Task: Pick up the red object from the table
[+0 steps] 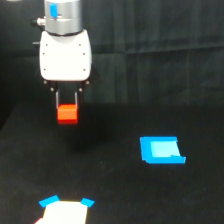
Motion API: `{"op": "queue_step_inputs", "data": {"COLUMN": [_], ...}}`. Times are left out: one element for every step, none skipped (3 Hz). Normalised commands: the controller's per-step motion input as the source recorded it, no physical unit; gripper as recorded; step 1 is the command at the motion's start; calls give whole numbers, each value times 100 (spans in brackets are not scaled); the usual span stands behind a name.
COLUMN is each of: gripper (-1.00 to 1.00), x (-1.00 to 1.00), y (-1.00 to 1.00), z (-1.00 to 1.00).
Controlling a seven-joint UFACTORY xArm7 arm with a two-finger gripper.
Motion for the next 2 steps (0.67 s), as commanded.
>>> {"op": "queue_step_inputs", "data": {"gripper": [-100, -100], "x": [21, -64], "y": [23, -42], "z": [100, 93]}}
